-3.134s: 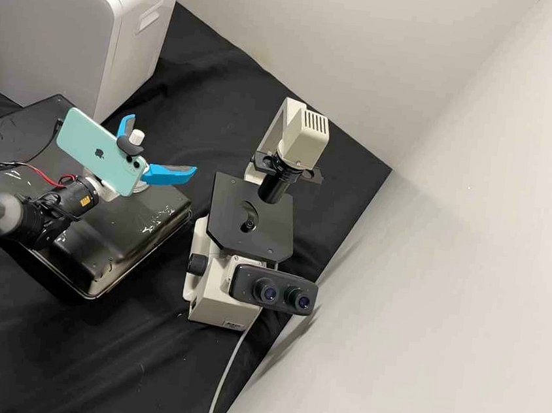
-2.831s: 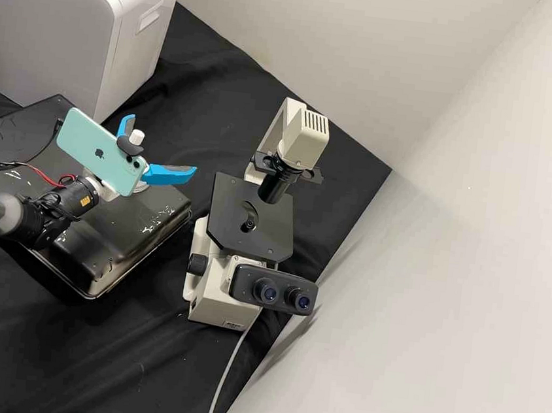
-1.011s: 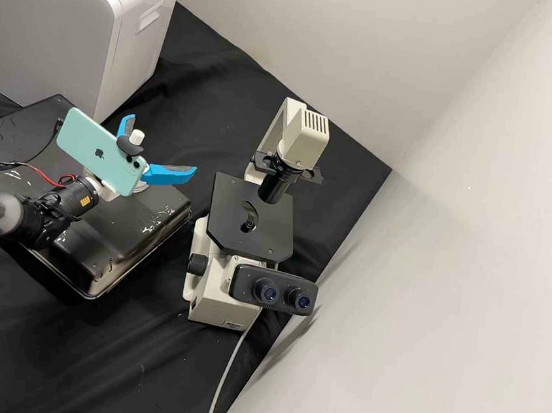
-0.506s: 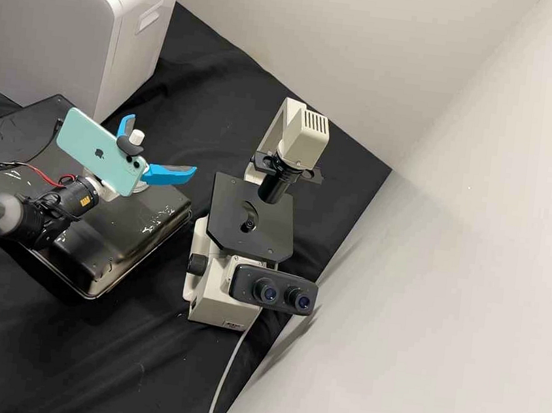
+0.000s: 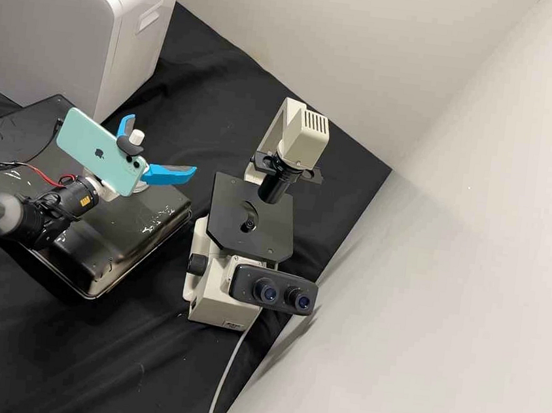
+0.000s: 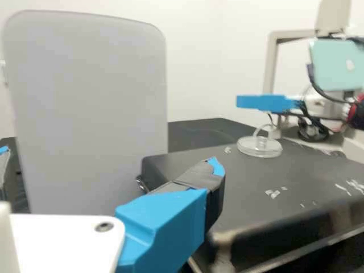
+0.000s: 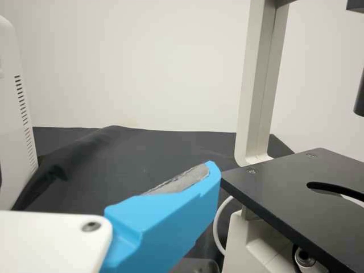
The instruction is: Place the petri dish on the microscope
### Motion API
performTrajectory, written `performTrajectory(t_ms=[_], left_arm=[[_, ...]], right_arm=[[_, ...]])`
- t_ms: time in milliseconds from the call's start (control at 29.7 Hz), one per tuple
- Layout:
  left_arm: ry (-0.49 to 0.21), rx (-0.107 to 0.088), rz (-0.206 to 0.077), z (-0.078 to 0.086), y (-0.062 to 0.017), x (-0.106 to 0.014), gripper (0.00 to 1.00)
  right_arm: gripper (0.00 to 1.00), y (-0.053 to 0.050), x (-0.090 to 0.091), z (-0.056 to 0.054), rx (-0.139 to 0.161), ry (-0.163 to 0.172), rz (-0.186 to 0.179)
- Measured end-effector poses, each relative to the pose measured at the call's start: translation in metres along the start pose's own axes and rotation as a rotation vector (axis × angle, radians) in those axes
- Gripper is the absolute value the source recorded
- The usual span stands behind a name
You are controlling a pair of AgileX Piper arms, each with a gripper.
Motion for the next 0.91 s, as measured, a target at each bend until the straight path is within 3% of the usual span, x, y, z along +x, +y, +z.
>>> performTrajectory(t_ms=[67,202,303,337,472,607,708,809,910], left_arm=[[0.0,-0.007,0.003,-0.004,0.0024,-0.002,1.0],[-0.023,0.014,0.023,-0.008,0.0074,-0.006,1.0],[-0.032,0.014,0.035,-0.012,0.0106,-0.008,1.0],[-0.031,0.023,0.037,-0.014,0.0116,-0.009,1.0],[-0.019,0.014,0.031,-0.024,0.0137,-0.013,1.0],[0.014,-0.008,0.04,-0.03,0.0152,-0.016,1.0],[0.008,-0.004,0.034,-0.031,0.0149,-0.018,1.0],[0.021,0.006,0.049,-0.033,0.0162,-0.019,1.0],[0.02,0.004,0.066,-0.034,0.0179,-0.021,1.0]], right_arm=[[1.0,0.0,0.0,0.0,0.0,0.0,0.0],[1.0,0.0,0.0,0.0,0.0,0.0,0.0],[1.0,0.0,0.0,0.0,0.0,0.0,0.0],[1.0,0.0,0.0,0.0,0.0,0.0,0.0],[1.0,0.0,0.0,0.0,0.0,0.0,0.0],[1.0,0.0,0.0,0.0,0.0,0.0,0.0],[1.0,0.0,0.0,0.0,0.0,0.0,0.0],[1.0,0.0,0.0,0.0,0.0,0.0,0.0],[1.0,0.0,0.0,0.0,0.0,0.0,0.0]])
